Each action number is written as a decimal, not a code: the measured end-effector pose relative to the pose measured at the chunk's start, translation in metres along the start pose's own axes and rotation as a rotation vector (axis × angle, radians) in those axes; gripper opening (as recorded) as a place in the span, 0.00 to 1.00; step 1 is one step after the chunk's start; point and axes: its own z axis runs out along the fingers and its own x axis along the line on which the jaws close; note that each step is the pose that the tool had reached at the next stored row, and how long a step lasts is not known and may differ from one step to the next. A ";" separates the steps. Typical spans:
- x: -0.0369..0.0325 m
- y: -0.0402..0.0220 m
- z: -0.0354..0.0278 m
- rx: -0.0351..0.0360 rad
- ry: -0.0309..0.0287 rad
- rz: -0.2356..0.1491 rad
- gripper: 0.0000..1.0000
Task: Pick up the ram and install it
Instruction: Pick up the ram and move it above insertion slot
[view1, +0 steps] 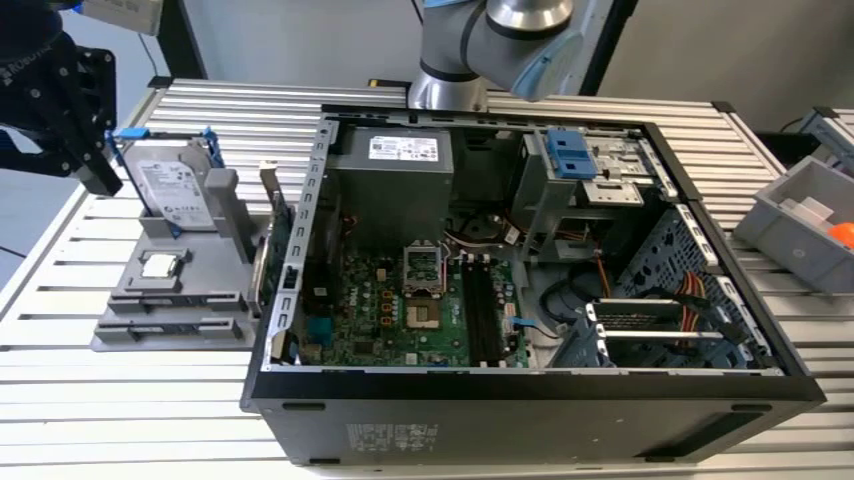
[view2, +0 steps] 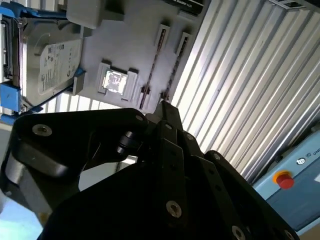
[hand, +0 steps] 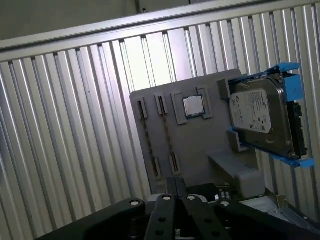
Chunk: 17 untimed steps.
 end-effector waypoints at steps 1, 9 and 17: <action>0.0000 0.0000 0.0000 -0.0007 -0.0004 -0.016 0.00; -0.0001 0.0000 0.0005 -0.0059 -0.0037 -0.131 0.00; -0.0001 0.0001 0.0004 -0.0226 -0.0042 -0.150 0.00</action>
